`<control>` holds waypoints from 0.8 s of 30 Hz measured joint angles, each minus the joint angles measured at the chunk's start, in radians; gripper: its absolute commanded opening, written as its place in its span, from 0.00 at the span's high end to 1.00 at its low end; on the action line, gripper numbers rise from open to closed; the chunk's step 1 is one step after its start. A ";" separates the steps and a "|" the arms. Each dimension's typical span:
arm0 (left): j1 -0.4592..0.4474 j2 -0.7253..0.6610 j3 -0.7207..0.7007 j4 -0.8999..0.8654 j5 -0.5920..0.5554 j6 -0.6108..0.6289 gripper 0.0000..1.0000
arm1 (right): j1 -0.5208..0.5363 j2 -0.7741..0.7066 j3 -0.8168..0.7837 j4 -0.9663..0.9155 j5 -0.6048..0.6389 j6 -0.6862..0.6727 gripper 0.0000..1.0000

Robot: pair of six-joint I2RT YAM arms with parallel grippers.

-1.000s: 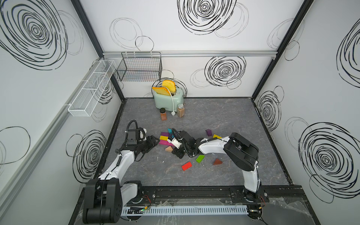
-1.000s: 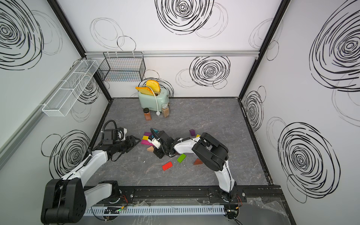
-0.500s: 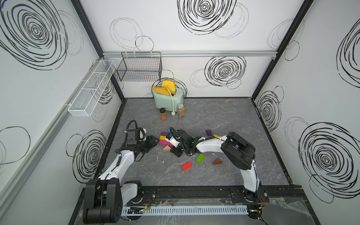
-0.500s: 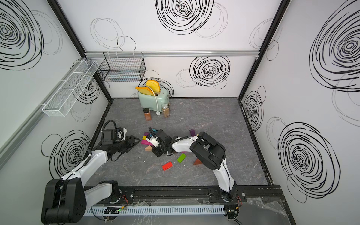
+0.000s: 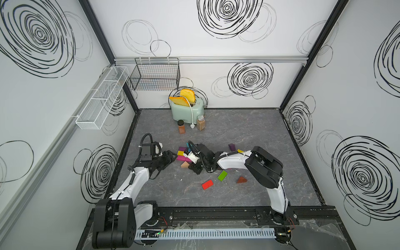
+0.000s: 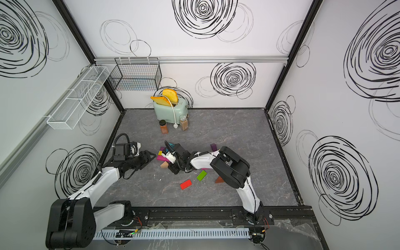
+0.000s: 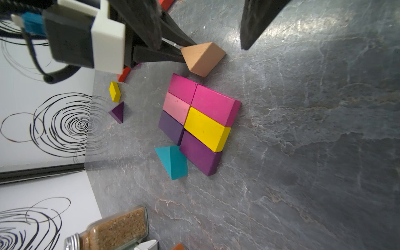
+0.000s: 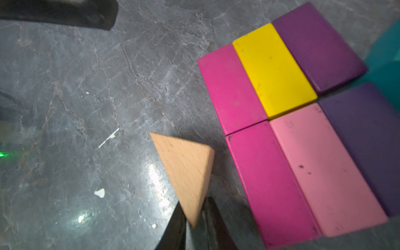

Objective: Assemble a piece of candy with building blocks
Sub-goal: Assemble the building block at the center of the board.

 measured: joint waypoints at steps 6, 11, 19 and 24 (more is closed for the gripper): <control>0.002 0.000 0.000 0.000 0.002 0.003 0.03 | 0.000 -0.004 -0.001 0.003 -0.001 0.005 0.65; 0.000 -0.010 0.000 -0.009 0.001 0.001 0.01 | 0.000 -0.022 -0.007 -0.011 0.006 0.011 0.60; -0.111 -0.129 -0.046 -0.027 0.000 -0.061 0.03 | -0.006 -0.211 -0.146 -0.023 0.026 0.043 0.28; -0.266 -0.149 -0.126 0.008 -0.023 -0.159 0.03 | -0.030 -0.405 -0.287 -0.038 0.045 0.075 0.06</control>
